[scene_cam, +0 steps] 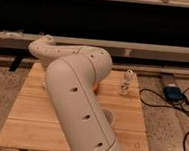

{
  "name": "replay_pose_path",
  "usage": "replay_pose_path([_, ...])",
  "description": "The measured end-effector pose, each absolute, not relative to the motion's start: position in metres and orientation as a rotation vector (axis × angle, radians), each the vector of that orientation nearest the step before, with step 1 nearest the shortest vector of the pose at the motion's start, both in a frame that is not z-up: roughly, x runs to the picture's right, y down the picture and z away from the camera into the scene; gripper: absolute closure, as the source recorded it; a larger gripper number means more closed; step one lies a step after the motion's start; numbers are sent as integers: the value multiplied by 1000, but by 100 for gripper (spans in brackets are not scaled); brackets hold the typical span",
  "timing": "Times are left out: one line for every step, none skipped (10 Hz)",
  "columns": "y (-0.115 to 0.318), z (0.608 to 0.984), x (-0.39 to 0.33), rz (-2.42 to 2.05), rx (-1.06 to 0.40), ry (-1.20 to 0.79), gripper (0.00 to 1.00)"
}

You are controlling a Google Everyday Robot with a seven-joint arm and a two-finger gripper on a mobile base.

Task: Place the pepper on the white sponge

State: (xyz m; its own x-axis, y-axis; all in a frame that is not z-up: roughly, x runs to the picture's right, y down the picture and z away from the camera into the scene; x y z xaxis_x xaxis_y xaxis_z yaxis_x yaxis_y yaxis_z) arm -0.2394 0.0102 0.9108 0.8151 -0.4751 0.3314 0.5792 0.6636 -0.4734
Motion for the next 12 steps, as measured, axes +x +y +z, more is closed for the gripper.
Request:
replay_pose_path([4,921,-237,-589,-597,-187,20])
replay_pose_path([-1,930,-236,-577,-598,-188,20])
replay_pose_path([-6,938,-233,-567,-599,-188,20])
replay_pose_path([-9,947,-229,-562,-601,-183,20])
replay_pose_path([-9,954,-226,-556,-606,-180,20])
replay_pose_path([-6,961,-226,-551,-613,-180,20])
replay_pose_path([-3,966,-227,-548,-619,-182,20])
replay_pose_path([0,973,-224,-540,-628,-178,20])
replay_pose_path([0,976,-222,-534,-633,-176,20])
replay_pose_path([2,980,-219,-529,-641,-171,20])
replay_pose_path([2,982,-219,-527,-644,-167,20])
replay_pose_path([1,985,-219,-525,-651,-158,20])
